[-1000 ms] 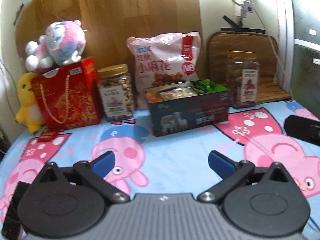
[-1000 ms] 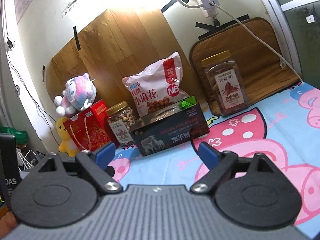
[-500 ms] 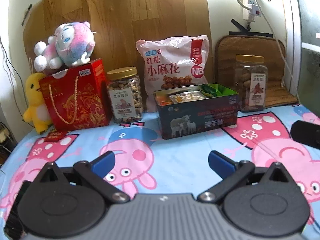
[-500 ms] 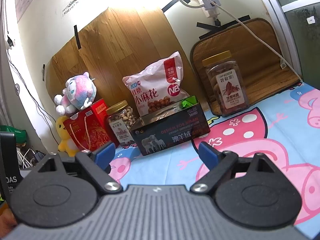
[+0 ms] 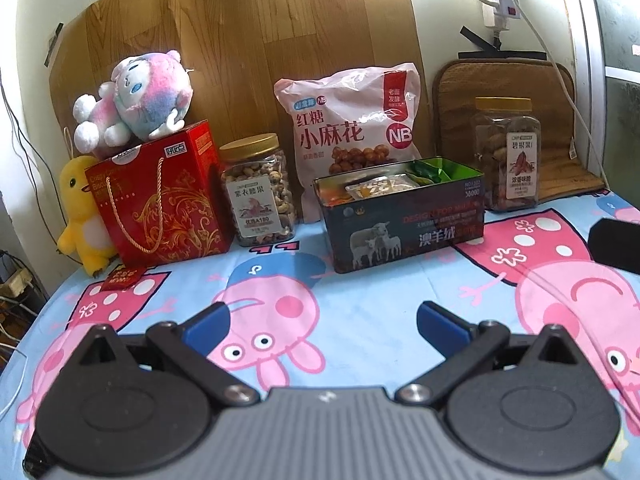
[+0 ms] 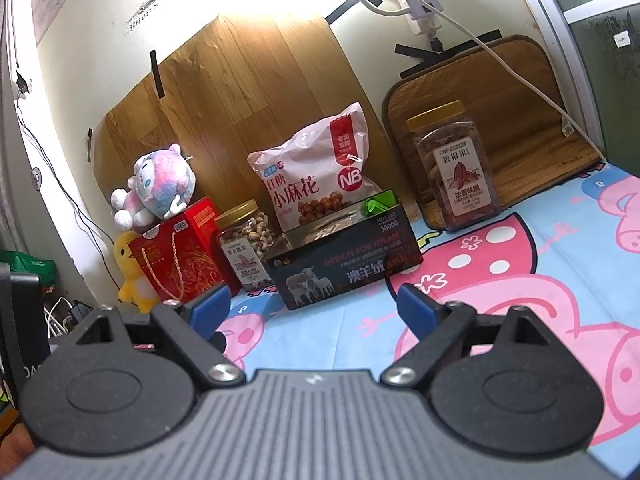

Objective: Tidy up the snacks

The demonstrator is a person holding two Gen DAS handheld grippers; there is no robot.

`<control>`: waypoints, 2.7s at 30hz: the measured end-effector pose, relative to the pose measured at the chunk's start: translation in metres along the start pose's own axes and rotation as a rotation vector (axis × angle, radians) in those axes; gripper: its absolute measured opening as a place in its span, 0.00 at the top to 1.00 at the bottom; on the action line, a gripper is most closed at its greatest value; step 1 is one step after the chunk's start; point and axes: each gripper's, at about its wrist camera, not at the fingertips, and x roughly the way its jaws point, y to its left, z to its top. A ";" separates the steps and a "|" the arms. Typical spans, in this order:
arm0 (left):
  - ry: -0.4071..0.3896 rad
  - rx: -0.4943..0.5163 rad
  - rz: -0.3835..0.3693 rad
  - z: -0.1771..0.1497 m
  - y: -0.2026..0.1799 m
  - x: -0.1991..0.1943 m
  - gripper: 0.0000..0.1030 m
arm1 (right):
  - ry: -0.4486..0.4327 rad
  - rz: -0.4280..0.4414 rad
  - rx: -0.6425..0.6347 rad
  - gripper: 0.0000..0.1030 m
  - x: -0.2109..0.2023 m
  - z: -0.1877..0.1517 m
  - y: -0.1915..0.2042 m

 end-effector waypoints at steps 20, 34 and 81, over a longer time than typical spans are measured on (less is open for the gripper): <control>0.060 0.007 -0.017 -0.003 -0.002 0.003 0.00 | -0.014 -0.006 0.026 0.11 -0.006 0.000 -0.004; 0.079 0.005 -0.009 -0.005 -0.002 0.005 0.00 | -0.023 -0.006 0.032 0.11 -0.006 0.000 -0.005; 0.112 -0.035 0.033 -0.006 0.009 0.010 0.00 | -0.023 -0.001 0.024 0.11 -0.007 -0.001 0.000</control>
